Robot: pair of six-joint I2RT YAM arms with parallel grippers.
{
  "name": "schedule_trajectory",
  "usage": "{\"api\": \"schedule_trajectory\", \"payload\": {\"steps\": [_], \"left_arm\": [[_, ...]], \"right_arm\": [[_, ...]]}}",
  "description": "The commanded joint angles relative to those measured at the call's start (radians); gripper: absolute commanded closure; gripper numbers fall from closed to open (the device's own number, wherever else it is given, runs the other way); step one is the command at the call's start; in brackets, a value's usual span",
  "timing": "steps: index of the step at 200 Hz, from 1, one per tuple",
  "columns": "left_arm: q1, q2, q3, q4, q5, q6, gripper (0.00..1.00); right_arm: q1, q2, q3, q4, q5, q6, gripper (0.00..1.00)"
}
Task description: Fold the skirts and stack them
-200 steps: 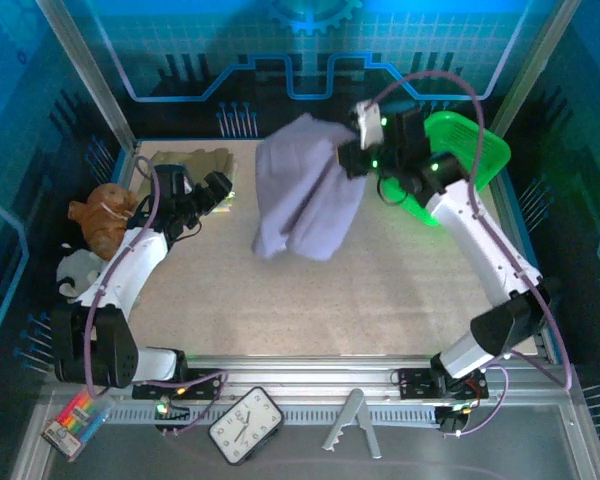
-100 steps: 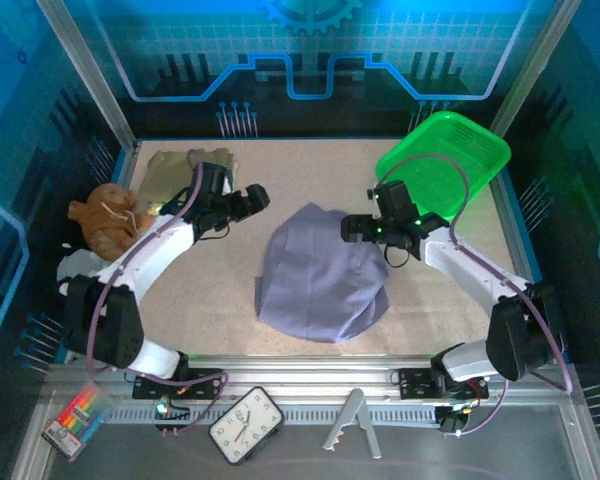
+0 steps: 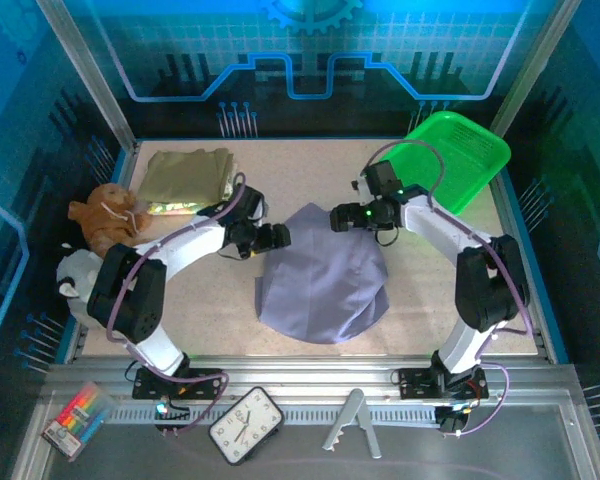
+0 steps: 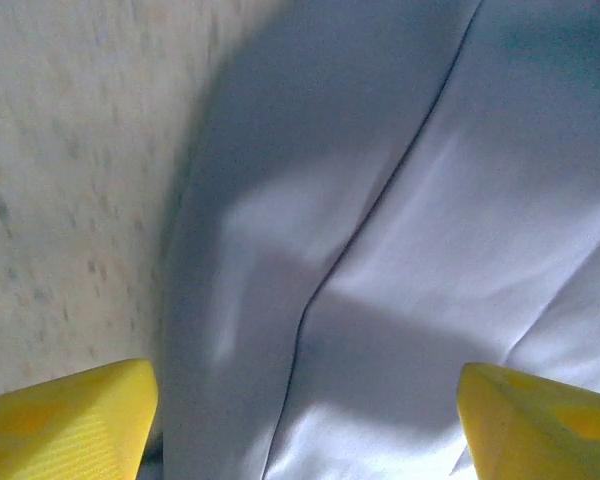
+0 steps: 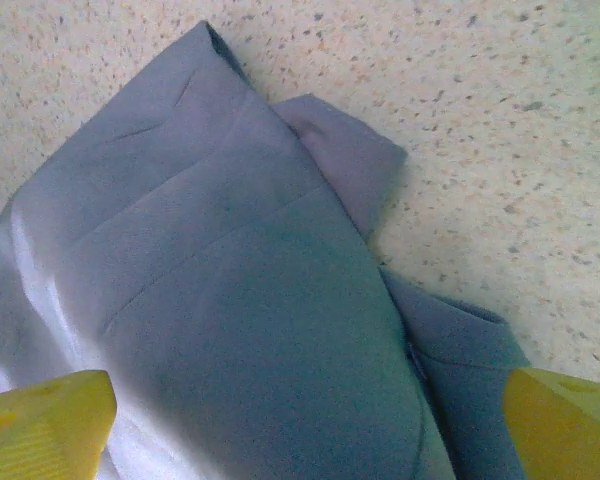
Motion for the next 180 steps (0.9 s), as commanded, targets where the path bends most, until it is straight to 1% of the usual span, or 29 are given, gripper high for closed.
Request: {"api": "schedule_trajectory", "payload": {"steps": [1,22,40,57,75,91,105,116,136,143,150,155,180], "left_arm": [[-0.049,-0.063,-0.088,-0.04,-0.002,0.037,0.24],[-0.099,-0.146,-0.192,-0.022,-0.043,0.036,0.26],[-0.131,-0.189,-0.256,-0.015,-0.043,0.03,0.31],[-0.156,-0.214,-0.296,-0.006,-0.042,0.025,0.38],[-0.178,-0.231,-0.335,0.028,-0.025,0.019,0.43],[-0.194,-0.232,-0.352,0.038,-0.031,0.024,0.5],[-0.207,-0.231,-0.358,0.031,-0.049,0.031,0.53],[-0.212,-0.238,-0.367,0.037,-0.058,0.034,0.58],[-0.216,-0.254,-0.386,0.061,-0.068,0.038,0.74],[-0.216,-0.26,-0.388,0.069,-0.07,0.041,0.82],[-0.215,-0.266,-0.39,0.073,-0.078,0.041,0.94],[-0.215,-0.27,-0.391,0.073,-0.084,0.042,1.0],[-0.214,-0.317,-0.398,0.045,-0.125,0.062,1.0]], "right_arm": [[0.013,0.037,0.085,-0.094,-0.03,-0.033,0.0],[0.013,0.069,0.13,-0.105,-0.019,0.0,0.0],[0.013,0.085,0.146,-0.079,-0.051,-0.002,0.01],[0.015,0.107,0.168,-0.06,-0.117,-0.048,0.02],[0.022,0.139,0.2,-0.067,-0.18,-0.107,0.03],[0.031,0.159,0.219,-0.071,-0.199,-0.155,0.03],[0.033,0.177,0.229,-0.08,-0.217,-0.193,0.03],[0.036,0.189,0.234,-0.092,-0.232,-0.226,0.04],[0.049,0.205,0.226,-0.104,-0.256,-0.323,0.13],[0.056,0.213,0.222,-0.107,-0.257,-0.359,0.15],[0.064,0.221,0.224,-0.11,-0.249,-0.397,0.19],[0.071,0.231,0.231,-0.117,-0.24,-0.42,0.22],[0.094,0.314,0.324,-0.211,-0.234,-0.498,0.34]]}}
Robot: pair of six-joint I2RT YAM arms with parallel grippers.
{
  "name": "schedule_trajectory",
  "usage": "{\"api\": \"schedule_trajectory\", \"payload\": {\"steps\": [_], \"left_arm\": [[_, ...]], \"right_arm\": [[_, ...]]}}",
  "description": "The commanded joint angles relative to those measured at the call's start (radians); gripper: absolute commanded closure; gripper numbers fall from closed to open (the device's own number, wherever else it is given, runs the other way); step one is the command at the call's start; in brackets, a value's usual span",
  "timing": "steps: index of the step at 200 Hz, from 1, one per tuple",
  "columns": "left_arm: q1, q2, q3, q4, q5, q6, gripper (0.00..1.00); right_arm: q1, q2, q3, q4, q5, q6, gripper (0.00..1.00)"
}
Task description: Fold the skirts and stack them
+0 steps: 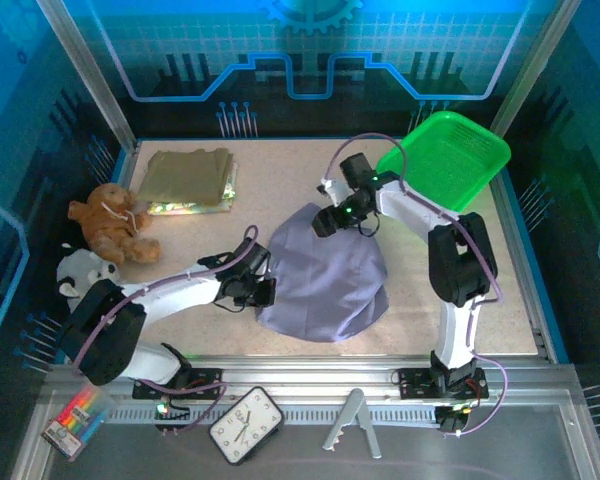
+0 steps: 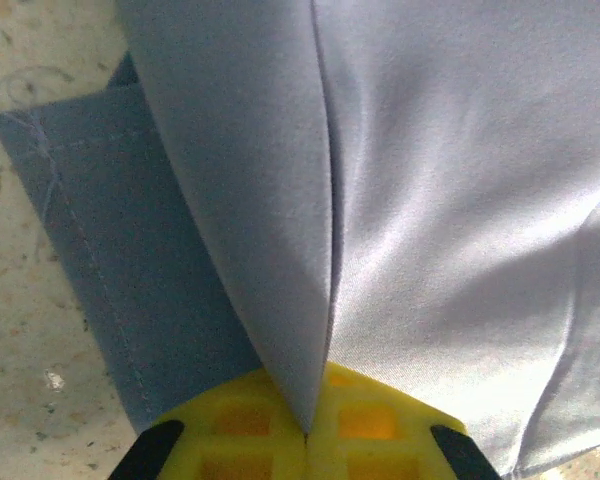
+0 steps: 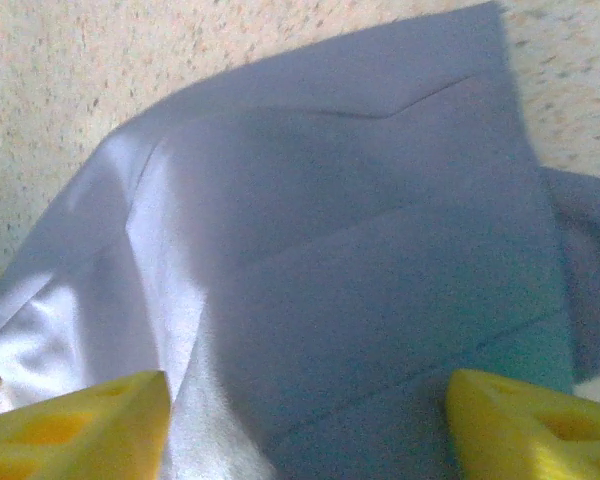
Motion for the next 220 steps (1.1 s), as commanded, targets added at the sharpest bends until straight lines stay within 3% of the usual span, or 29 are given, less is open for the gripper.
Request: {"api": "schedule_trajectory", "payload": {"steps": [1,15,31,40,65,88,121,132,145,157,163,167,174,183,188,203,220], "left_arm": [[-0.004,-0.06,-0.017,-0.013,-0.055,0.033,1.0],[-0.003,-0.094,-0.021,-0.038,-0.08,0.048,1.0],[0.017,-0.131,-0.004,-0.071,-0.115,0.058,1.0],[0.055,-0.15,0.024,-0.092,-0.121,0.063,1.0],[0.217,-0.166,0.204,-0.119,-0.195,0.092,1.0],[0.318,-0.081,0.486,-0.06,-0.238,0.171,1.0],[0.331,0.143,1.055,-0.202,-0.257,0.416,1.0],[0.325,0.191,1.166,-0.258,-0.267,0.482,1.0],[0.319,0.196,1.18,-0.283,-0.285,0.532,1.0],[0.315,0.158,1.097,-0.275,-0.3,0.542,1.0],[0.313,0.134,1.036,-0.264,-0.297,0.539,1.0],[0.31,0.115,0.99,-0.256,-0.294,0.534,1.0],[0.303,0.084,0.899,-0.236,-0.285,0.521,1.0],[0.279,0.042,0.768,-0.206,-0.276,0.509,1.0],[0.26,0.02,0.697,-0.186,-0.287,0.501,1.0],[0.188,-0.014,0.501,-0.136,-0.337,0.478,1.0],[0.131,-0.011,0.365,-0.104,-0.358,0.414,1.0]], "right_arm": [[0.03,0.08,0.091,-0.102,-0.026,-0.132,0.34],[0.031,0.112,0.133,-0.142,-0.088,-0.15,0.44],[0.032,0.094,0.147,-0.113,-0.044,-0.137,0.85],[0.022,0.063,0.151,-0.076,-0.007,-0.119,1.0],[-0.024,-0.008,0.236,-0.022,-0.014,-0.091,1.0],[-0.042,-0.019,0.371,0.015,0.013,-0.139,1.0],[-0.058,0.022,0.697,-0.016,0.119,-0.185,1.0],[-0.057,-0.015,0.677,0.027,0.142,-0.217,1.0],[-0.051,-0.089,0.542,0.106,0.15,-0.25,1.0],[-0.045,-0.165,0.338,0.2,0.128,-0.264,0.92],[-0.037,-0.215,0.198,0.269,0.112,-0.265,0.83],[-0.029,-0.252,0.117,0.309,0.114,-0.258,0.72],[-0.016,-0.305,-0.016,0.379,0.129,-0.236,0.38],[0.003,-0.375,-0.173,0.456,0.182,-0.182,0.18],[0.011,-0.414,-0.256,0.506,0.224,-0.132,0.01],[0.005,-0.526,-0.452,0.592,0.263,0.01,0.0],[-0.039,-0.604,-0.531,0.572,0.231,0.203,0.0]]}}
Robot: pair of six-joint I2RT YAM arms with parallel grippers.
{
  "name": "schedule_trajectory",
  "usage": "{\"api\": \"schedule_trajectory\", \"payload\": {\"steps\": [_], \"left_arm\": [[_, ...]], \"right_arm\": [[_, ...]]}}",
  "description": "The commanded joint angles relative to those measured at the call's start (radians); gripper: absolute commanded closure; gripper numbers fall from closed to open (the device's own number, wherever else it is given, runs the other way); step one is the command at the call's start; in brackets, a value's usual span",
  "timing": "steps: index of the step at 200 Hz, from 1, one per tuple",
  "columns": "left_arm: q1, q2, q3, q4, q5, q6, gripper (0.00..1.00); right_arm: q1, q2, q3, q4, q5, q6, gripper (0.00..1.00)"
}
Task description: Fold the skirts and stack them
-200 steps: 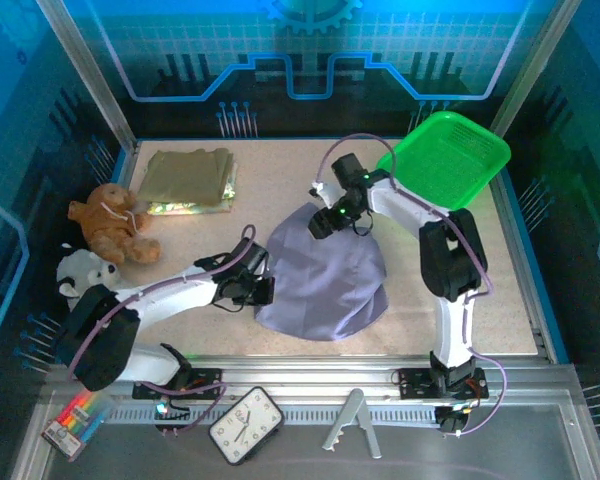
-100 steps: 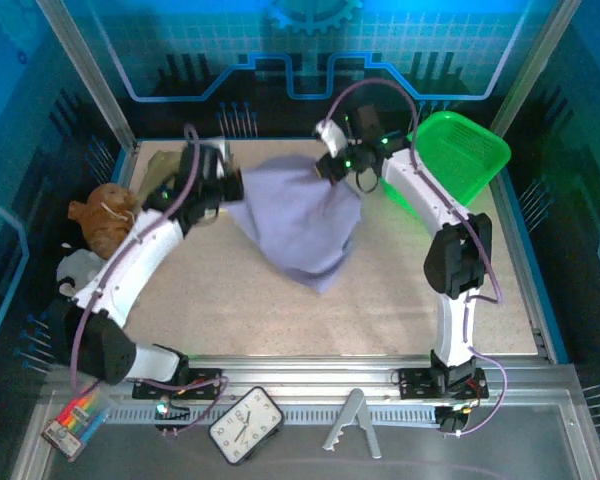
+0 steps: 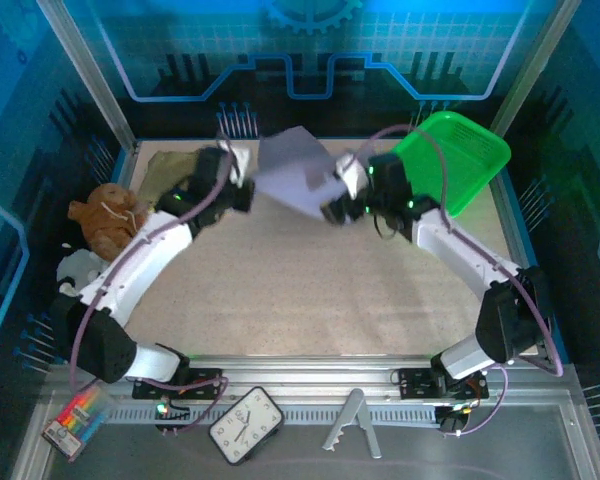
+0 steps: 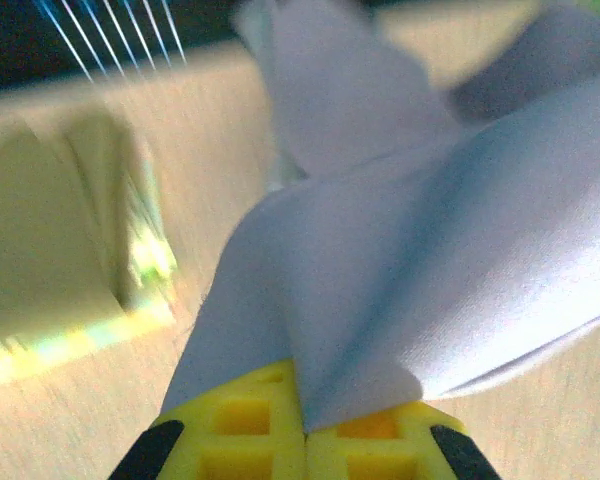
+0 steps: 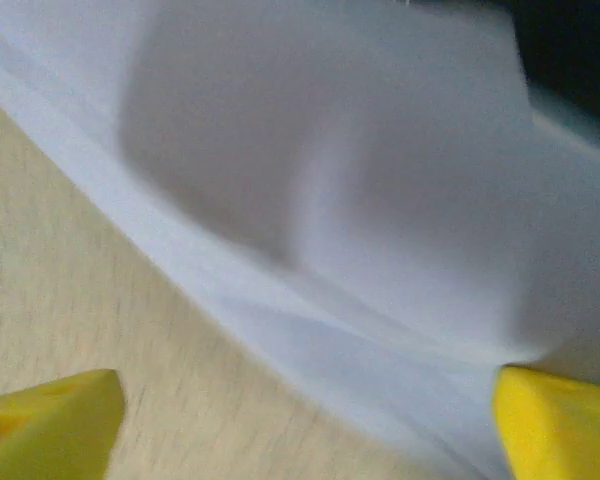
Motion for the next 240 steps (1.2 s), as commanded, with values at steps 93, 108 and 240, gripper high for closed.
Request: {"api": "schedule_trajectory", "payload": {"steps": [93,108,240], "left_arm": [[-0.095,-0.019,-0.329,0.078,-0.061,-0.171,1.0],[-0.096,-0.022,-0.334,0.074,-0.065,-0.172,1.0],[-0.066,-0.129,-0.377,0.092,-0.076,-0.2,1.0]], "right_arm": [[-0.103,0.114,-0.017,-0.31,0.06,0.96,0.03],[-0.102,0.115,-0.074,-0.291,0.019,0.982,0.09],[-0.092,0.147,-0.011,-0.246,-0.096,0.814,0.89]]}}
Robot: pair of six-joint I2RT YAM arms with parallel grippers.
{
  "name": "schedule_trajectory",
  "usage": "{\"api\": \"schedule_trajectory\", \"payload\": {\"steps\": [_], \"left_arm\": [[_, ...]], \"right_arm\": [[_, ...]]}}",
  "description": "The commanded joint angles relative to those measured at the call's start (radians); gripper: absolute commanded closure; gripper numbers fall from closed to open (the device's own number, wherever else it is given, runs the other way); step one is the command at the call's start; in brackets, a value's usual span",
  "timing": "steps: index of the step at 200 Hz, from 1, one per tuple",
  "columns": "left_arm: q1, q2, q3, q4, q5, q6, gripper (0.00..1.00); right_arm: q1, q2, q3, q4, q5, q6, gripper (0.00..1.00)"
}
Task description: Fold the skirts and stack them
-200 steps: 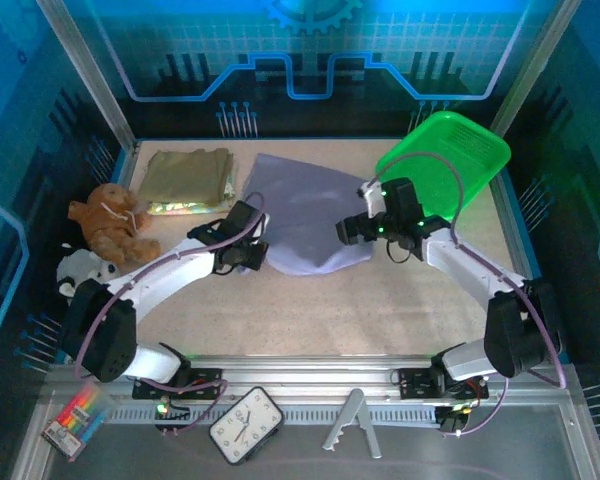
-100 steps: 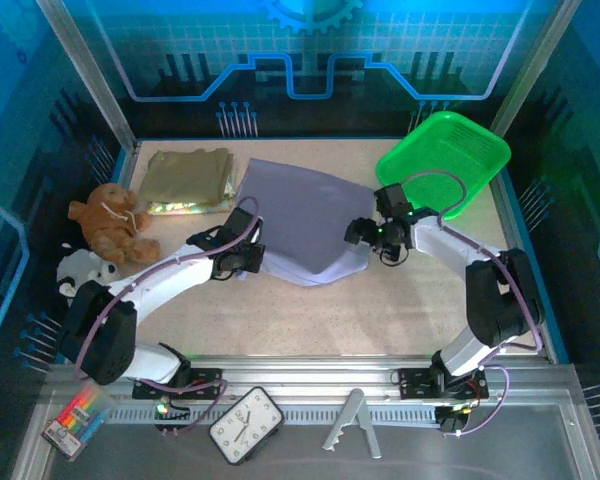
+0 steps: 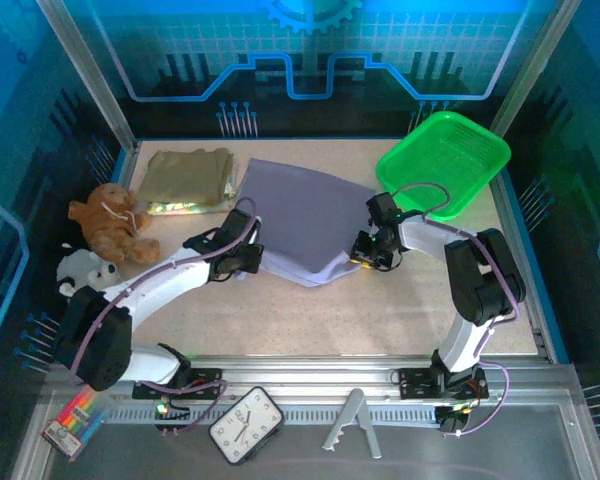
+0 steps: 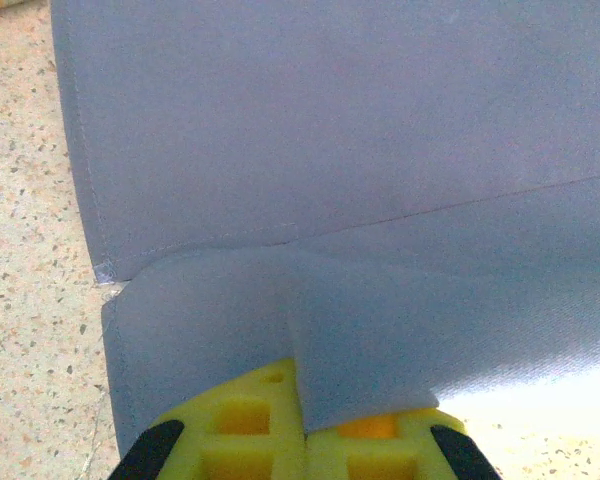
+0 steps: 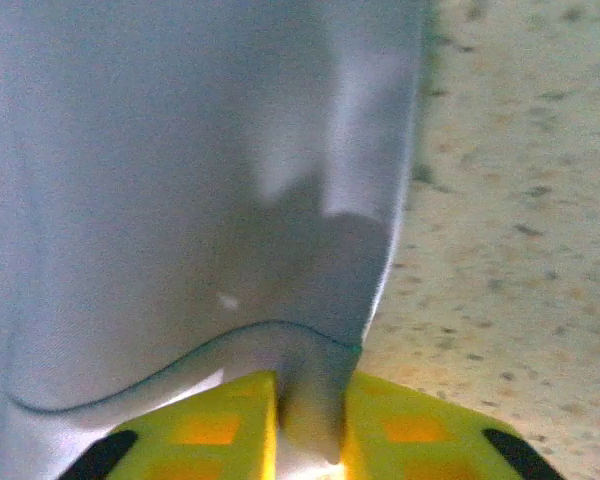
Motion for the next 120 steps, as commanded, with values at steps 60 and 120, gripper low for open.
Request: {"api": "schedule_trajectory", "payload": {"steps": [60,120], "left_arm": [[0.143,-0.151,-0.064,0.026,0.068,-0.072,1.0],[0.171,0.002,0.002,-0.028,0.137,-0.11,1.0]], "right_arm": [[-0.008,0.092,0.461,-0.16,0.067,-0.211,0.99],[-0.016,0.373,0.798,-0.252,-0.039,-0.275,0.48]]}}
